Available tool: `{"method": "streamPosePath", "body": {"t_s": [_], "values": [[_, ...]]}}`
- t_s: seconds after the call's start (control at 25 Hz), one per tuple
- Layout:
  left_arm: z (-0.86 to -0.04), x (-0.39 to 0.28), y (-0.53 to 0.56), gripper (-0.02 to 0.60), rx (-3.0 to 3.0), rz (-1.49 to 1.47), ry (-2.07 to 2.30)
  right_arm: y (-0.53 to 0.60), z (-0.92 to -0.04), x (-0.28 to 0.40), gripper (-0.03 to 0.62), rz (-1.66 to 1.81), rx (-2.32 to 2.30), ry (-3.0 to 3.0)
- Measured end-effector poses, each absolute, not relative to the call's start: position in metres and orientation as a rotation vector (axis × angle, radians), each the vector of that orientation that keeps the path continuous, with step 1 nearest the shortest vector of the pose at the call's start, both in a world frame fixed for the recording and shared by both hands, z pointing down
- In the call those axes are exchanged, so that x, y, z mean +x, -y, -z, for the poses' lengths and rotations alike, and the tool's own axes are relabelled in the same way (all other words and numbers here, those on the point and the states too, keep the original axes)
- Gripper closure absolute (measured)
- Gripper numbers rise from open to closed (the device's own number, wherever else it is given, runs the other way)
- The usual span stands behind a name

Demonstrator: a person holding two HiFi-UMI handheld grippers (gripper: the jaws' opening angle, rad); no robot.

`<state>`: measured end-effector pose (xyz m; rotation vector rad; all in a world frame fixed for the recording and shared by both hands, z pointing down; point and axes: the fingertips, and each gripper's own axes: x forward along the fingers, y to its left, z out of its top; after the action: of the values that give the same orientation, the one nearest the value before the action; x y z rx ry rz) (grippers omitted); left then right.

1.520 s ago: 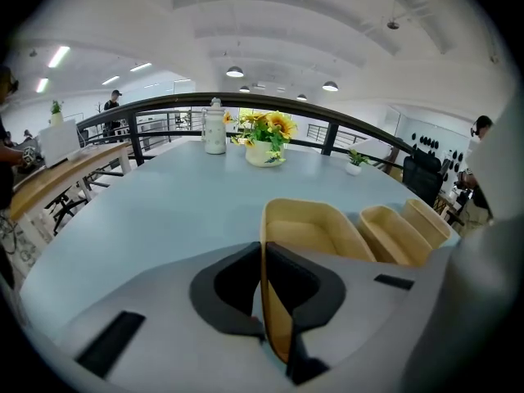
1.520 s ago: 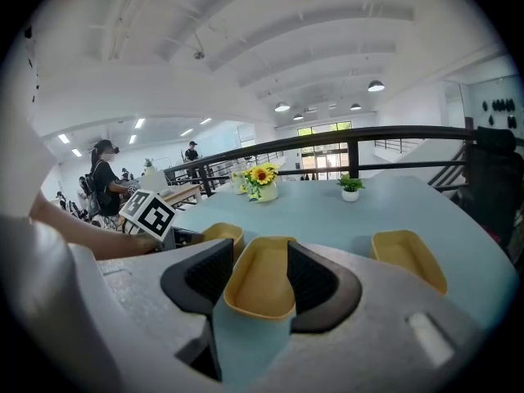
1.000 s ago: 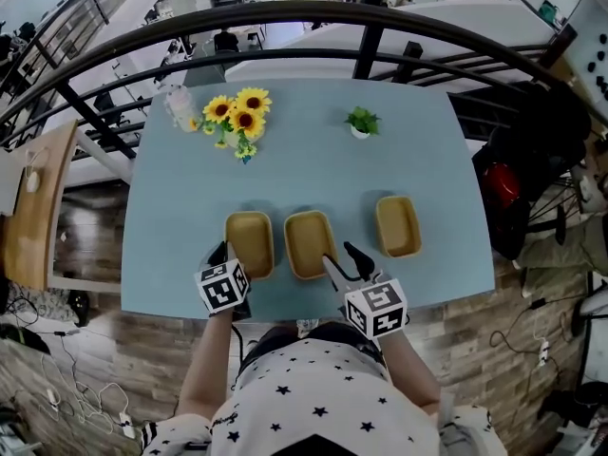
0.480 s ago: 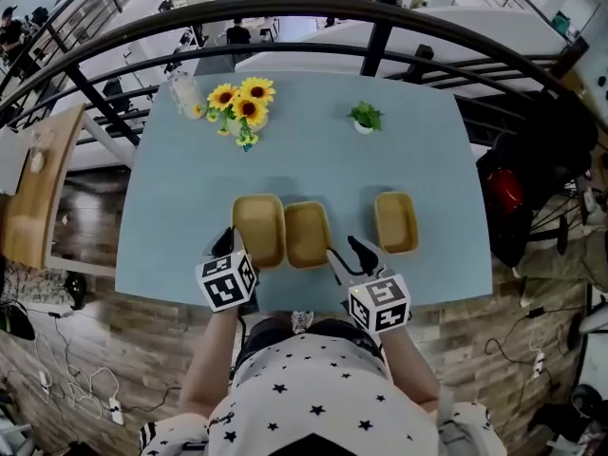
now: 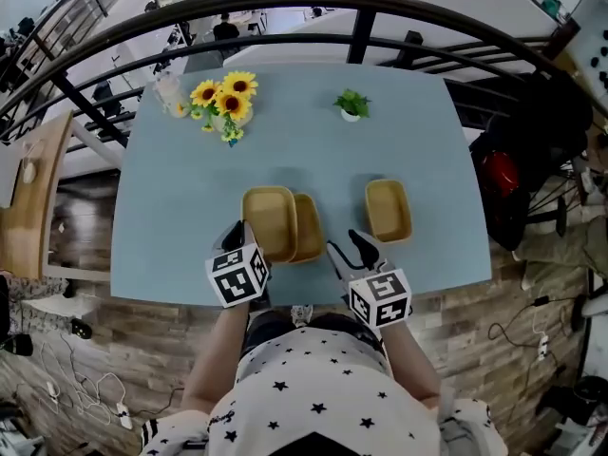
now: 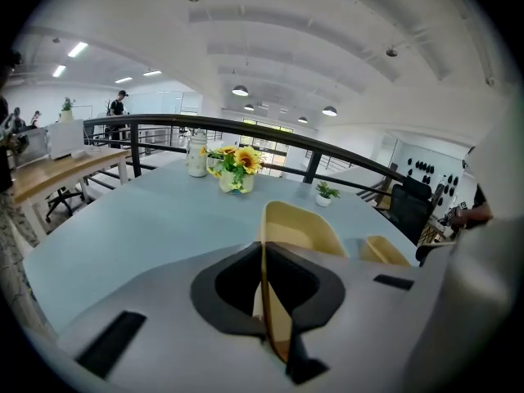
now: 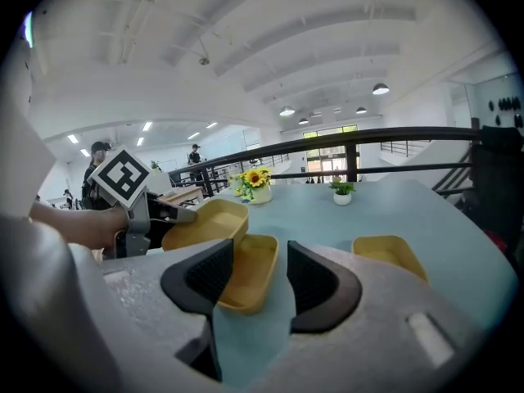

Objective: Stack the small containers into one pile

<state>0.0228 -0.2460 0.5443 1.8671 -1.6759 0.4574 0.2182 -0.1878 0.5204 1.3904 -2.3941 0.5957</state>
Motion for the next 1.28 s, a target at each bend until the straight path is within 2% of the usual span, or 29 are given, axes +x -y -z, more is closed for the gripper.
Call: {"method": "streamPosePath", "body": {"t_s": [1.28], "values": [[-0.589, 0.084, 0.250, 0.566, 1.808, -0.562, 1.644, 0.177, -0.544, 0.268, 0.404, -0.676, 1.473, 2.286]]}}
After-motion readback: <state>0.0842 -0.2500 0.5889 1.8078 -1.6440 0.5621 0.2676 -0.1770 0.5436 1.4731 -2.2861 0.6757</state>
